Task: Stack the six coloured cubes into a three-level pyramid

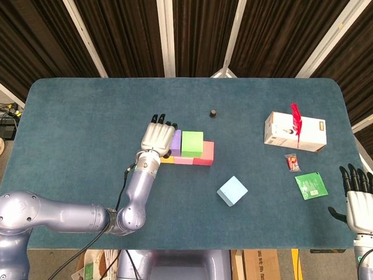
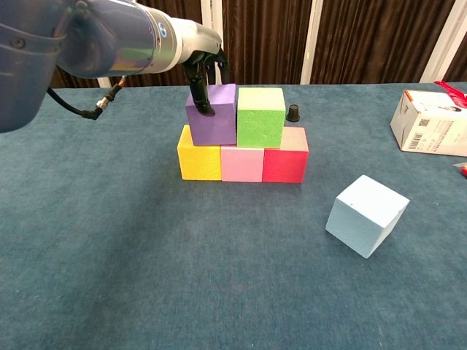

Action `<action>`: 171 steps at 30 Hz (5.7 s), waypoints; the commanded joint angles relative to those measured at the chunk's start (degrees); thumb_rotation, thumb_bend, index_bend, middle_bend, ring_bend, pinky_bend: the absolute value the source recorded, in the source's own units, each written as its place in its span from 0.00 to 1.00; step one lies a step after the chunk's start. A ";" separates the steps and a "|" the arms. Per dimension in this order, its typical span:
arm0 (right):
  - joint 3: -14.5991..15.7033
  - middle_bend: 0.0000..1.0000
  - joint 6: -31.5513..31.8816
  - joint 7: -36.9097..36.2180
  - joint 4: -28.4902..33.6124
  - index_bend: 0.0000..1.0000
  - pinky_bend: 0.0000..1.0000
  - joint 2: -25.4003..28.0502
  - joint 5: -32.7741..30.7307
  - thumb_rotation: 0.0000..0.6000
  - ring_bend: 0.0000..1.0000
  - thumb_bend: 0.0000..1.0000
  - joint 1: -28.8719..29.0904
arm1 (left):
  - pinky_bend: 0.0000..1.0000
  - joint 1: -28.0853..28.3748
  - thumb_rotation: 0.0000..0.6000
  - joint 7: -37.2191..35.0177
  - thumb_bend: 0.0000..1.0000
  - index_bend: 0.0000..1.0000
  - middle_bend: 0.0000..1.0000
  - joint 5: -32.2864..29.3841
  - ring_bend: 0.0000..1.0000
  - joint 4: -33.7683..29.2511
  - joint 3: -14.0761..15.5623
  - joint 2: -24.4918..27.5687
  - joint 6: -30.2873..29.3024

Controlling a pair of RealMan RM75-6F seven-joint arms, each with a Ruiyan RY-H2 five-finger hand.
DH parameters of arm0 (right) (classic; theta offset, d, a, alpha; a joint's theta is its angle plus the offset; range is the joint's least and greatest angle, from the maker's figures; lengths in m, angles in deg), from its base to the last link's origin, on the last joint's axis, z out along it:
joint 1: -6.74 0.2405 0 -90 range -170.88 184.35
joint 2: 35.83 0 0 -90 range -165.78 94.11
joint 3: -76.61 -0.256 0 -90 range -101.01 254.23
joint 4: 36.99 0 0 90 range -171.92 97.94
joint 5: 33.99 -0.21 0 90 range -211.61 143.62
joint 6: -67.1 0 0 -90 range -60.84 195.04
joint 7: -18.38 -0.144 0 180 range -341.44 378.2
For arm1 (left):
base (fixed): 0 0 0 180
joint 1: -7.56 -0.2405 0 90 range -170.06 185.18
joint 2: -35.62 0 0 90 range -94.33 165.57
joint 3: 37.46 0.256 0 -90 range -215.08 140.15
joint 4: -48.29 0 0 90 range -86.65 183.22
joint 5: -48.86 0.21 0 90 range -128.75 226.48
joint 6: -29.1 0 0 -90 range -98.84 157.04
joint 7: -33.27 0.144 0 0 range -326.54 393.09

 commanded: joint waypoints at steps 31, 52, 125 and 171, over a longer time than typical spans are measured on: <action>-0.27 0.03 0.17 0.03 -0.05 0.00 0.00 -0.09 -0.43 1.00 0.00 0.13 0.00 | 0.00 -0.10 1.00 0.91 0.35 0.22 0.18 0.73 0.00 -0.24 0.29 -0.14 0.29; -0.44 0.03 0.29 0.06 -0.10 0.00 0.00 -0.05 -0.75 1.00 0.00 0.13 -0.06 | 0.00 0.46 1.00 3.06 0.35 0.14 0.02 -0.43 0.00 -5.50 -0.79 2.56 -1.51; 7.72 0.14 -30.85 -25.15 -3.40 0.08 0.00 0.44 27.93 1.00 0.06 0.13 32.91 | 0.00 -68.48 1.00 -55.13 0.36 0.09 0.04 82.95 0.00 3.31 20.54 21.61 -21.33; 9.95 0.34 -31.32 -26.07 -11.32 0.30 0.00 -6.78 23.66 1.00 0.15 0.25 39.31 | 0.00 -69.16 1.00 -51.39 0.36 0.13 0.04 80.37 0.00 3.59 17.96 18.26 -19.51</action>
